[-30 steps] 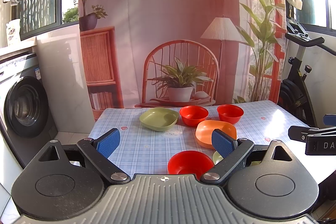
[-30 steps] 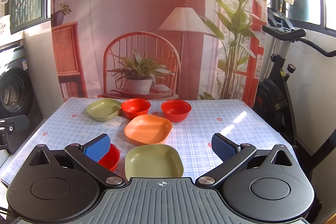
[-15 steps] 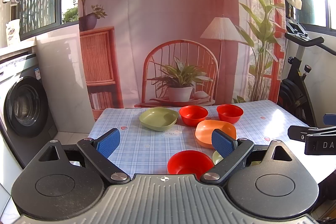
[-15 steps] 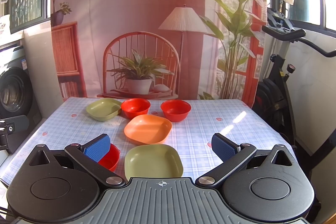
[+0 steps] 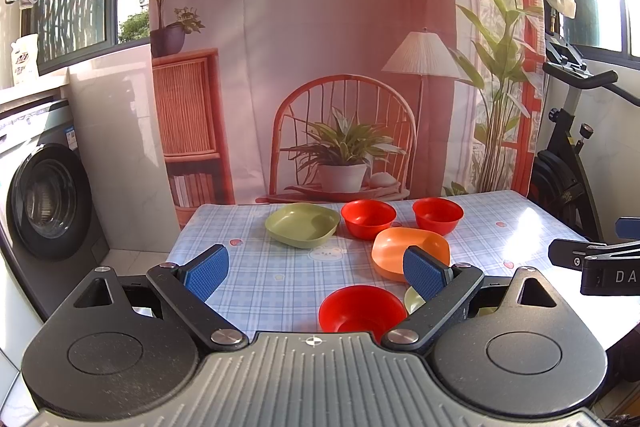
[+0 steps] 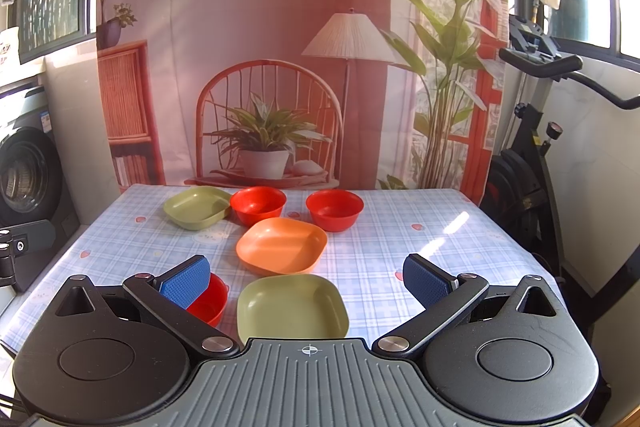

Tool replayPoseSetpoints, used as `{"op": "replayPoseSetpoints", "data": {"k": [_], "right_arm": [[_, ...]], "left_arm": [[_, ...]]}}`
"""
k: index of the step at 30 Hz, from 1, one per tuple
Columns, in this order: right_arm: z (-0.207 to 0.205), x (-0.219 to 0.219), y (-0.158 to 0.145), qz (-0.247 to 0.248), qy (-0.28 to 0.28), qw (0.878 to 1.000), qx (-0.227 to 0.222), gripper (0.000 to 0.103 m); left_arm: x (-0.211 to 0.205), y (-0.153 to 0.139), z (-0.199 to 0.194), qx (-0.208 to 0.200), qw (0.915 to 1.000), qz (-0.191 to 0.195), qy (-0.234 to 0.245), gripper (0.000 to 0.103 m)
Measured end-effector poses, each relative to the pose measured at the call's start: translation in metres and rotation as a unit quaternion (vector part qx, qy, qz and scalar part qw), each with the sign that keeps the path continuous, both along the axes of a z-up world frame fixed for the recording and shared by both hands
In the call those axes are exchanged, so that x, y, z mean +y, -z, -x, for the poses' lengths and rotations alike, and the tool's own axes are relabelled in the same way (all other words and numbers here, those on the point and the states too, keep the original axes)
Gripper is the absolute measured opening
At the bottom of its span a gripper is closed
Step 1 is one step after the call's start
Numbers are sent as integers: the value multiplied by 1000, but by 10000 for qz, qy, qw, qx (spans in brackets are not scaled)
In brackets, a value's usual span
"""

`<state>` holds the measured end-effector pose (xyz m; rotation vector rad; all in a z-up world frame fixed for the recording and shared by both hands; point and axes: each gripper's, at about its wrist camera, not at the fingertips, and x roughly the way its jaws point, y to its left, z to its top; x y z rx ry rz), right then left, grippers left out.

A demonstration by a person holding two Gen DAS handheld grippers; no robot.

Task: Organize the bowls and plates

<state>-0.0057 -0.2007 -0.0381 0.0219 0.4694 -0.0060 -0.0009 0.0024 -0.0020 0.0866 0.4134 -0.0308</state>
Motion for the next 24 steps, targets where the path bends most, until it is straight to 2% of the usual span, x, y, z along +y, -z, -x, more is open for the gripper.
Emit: {"op": "replayPoseSetpoints", "data": {"k": [14, 16, 24], "right_arm": [[-5, -2, 0, 2, -30, 10000, 39, 103], [-7, -9, 13, -21, -24, 10000, 78, 103], [-41, -19, 13, -150, -185, 9996, 125, 103]], "left_arm": [[0, 1, -5, 80, 10000, -2, -9, 97], [1, -1, -8, 86, 9999, -29, -50, 97], [4, -3, -36, -28, 9993, -210, -294, 97]]}}
